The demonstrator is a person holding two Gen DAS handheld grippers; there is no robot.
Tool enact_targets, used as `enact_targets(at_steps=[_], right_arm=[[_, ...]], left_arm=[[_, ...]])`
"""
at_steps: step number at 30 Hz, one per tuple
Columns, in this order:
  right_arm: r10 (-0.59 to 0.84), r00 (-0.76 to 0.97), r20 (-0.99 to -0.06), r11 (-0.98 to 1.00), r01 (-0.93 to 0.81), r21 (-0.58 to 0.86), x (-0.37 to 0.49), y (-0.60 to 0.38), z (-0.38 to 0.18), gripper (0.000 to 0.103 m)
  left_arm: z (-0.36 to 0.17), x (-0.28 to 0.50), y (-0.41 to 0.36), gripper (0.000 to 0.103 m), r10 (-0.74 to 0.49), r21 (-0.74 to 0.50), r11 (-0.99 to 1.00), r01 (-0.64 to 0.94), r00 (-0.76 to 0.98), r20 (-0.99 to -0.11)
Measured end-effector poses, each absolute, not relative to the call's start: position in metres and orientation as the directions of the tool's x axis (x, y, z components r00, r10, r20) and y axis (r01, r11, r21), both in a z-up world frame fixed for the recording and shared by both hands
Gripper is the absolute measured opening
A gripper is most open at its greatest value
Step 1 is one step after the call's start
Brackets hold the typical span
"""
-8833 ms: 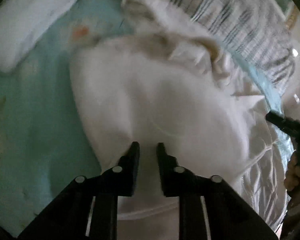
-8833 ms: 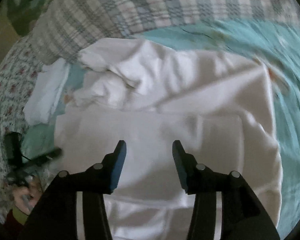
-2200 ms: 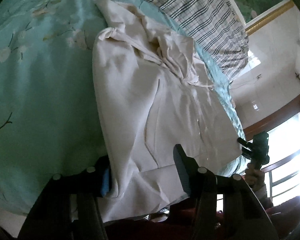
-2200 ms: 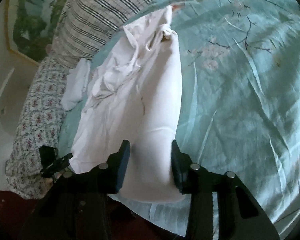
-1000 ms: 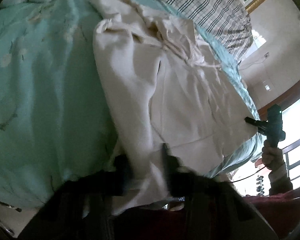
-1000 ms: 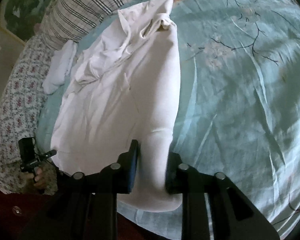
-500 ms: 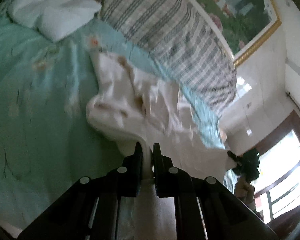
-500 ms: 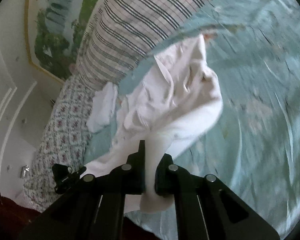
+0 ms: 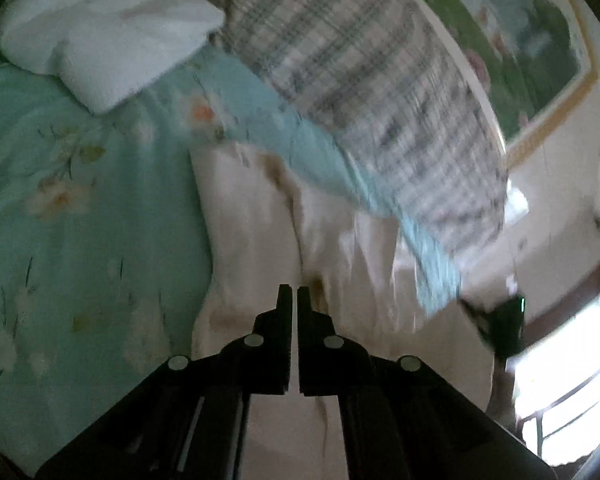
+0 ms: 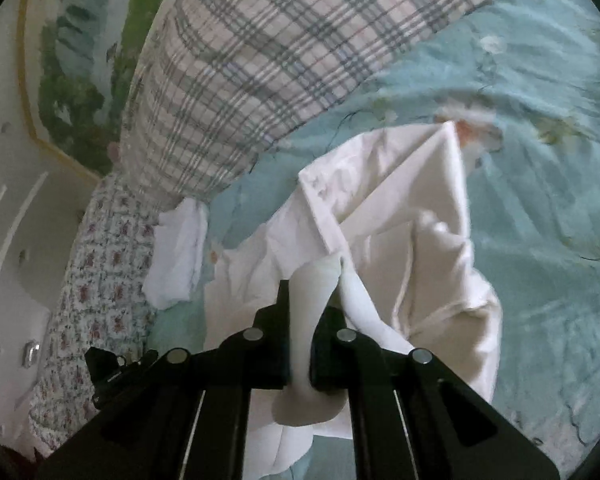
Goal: Fold large clothes
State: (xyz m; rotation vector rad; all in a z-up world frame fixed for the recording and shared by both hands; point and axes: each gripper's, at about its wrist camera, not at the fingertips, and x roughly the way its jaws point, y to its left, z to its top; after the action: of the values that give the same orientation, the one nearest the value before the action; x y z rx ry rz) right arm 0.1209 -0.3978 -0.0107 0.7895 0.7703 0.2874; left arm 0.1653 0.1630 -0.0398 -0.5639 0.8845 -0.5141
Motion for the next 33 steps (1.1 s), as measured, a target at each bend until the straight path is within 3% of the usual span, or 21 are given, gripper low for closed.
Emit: enact_targets(at_steps=[1, 2, 3, 10, 13, 14, 16, 17, 18, 22, 33], right_arm=[[0.508, 0.689, -0.517, 0.693, 0.03, 0.72, 0.119, -0.393, -0.011, 0.007], [0.512, 0.684, -0.519, 0.698, 0.02, 0.716, 0.116, -0.39, -0.011, 0.007], [0.516, 0.682, -0.518, 0.698, 0.016, 0.715, 0.111, -0.388, -0.012, 0.007], [0.497, 0.697, -0.517, 0.679, 0.058, 0.732, 0.063, -0.396, -0.015, 0.007], [0.495, 0.699, -0.516, 0.675, 0.065, 0.735, 0.051, -0.4, -0.014, 0.007], [0.496, 0.7, -0.514, 0.674, 0.064, 0.736, 0.048, -0.4, -0.013, 0.007], [0.498, 0.7, -0.512, 0.672, 0.062, 0.738, 0.043, -0.398, -0.012, 0.007], [0.5, 0.7, -0.51, 0.67, 0.06, 0.74, 0.041, -0.397, -0.012, 0.007], [0.5, 0.701, -0.508, 0.67, 0.058, 0.74, 0.039, -0.396, -0.011, 0.007], [0.5, 0.706, -0.501, 0.67, 0.05, 0.74, 0.029, -0.395, -0.008, 0.007], [0.477, 0.733, -0.485, 0.673, 0.051, 0.738, 0.054, -0.405, 0.0, 0.007]], left_arm=[[-0.044, 0.157, 0.163, 0.02, -0.632, -0.64, 0.745, 0.186, 0.503, -0.59], [-0.052, 0.145, 0.163, 0.048, -0.637, -0.64, 0.747, 0.178, 0.468, -0.613], [-0.062, 0.132, 0.164, 0.068, -0.636, -0.64, 0.751, 0.16, 0.434, -0.638], [-0.129, 0.058, 0.154, 0.069, -0.67, -0.67, 0.738, 0.077, 0.203, -0.714], [-0.134, 0.042, 0.148, 0.073, -0.691, -0.692, 0.717, 0.088, 0.225, -0.687], [-0.132, 0.041, 0.145, 0.072, -0.709, -0.708, 0.7, 0.096, 0.221, -0.67], [-0.132, 0.039, 0.134, 0.04, -0.745, -0.739, 0.662, 0.126, 0.221, -0.629], [-0.133, 0.042, 0.126, 0.016, -0.744, -0.734, 0.664, 0.142, 0.217, -0.632], [-0.132, 0.042, 0.121, 0.006, -0.736, -0.72, 0.675, 0.162, 0.221, -0.64], [-0.114, 0.04, 0.111, 0.003, -0.718, -0.674, 0.696, 0.249, 0.274, -0.64], [-0.025, 0.114, 0.113, 0.002, -0.721, -0.652, 0.673, 0.348, 0.505, -0.475]])
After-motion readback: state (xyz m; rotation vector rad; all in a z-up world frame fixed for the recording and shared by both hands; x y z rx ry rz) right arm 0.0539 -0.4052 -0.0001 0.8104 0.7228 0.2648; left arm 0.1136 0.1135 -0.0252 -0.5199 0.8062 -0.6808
